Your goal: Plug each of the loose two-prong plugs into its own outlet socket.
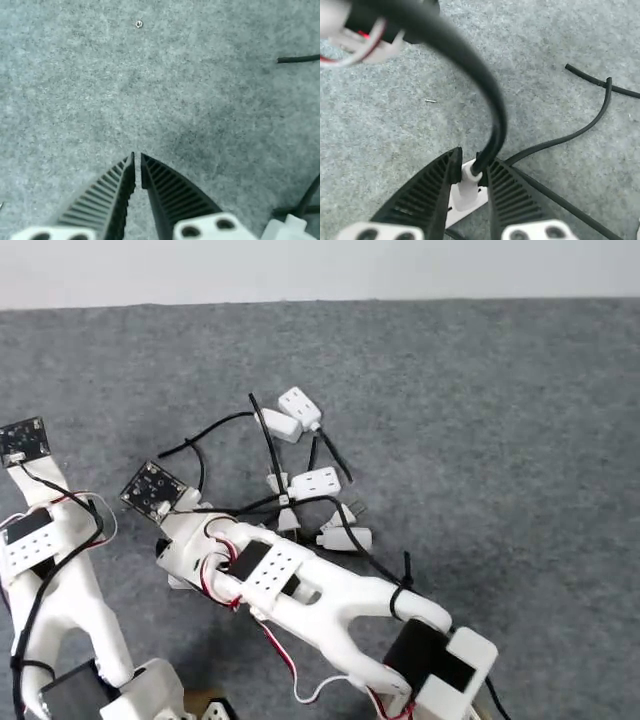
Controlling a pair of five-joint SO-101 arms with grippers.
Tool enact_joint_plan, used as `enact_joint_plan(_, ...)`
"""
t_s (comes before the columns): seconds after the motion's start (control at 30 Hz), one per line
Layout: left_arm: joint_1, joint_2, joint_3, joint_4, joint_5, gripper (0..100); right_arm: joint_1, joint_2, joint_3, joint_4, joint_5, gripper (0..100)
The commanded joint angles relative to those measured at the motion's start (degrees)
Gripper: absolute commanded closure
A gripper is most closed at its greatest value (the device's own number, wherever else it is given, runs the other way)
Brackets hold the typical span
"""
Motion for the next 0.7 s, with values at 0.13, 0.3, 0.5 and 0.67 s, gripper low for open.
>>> enact_joint_plan(0.13,0.1,0.1,-2.5,0.2,0.2,99,1.5,0.0,-3.0,-1.0,3.2,99.1)
enact_joint_plan(0.3,0.1,0.2,-2.4,0.2,0.2,99,1.6,1.5,-4.7,-0.9,4.5,99.1)
enact_joint_plan(0.5,0.1,0.2,-2.4,0.2,0.2,99,1.5,4.4,-7.3,0.0,6.1,99.1)
enact_joint_plan(0.67,0.2,0.2,-2.4,0.1,0.1,99,1.5,-2.0,-7.1,9.6,1.9,99.1)
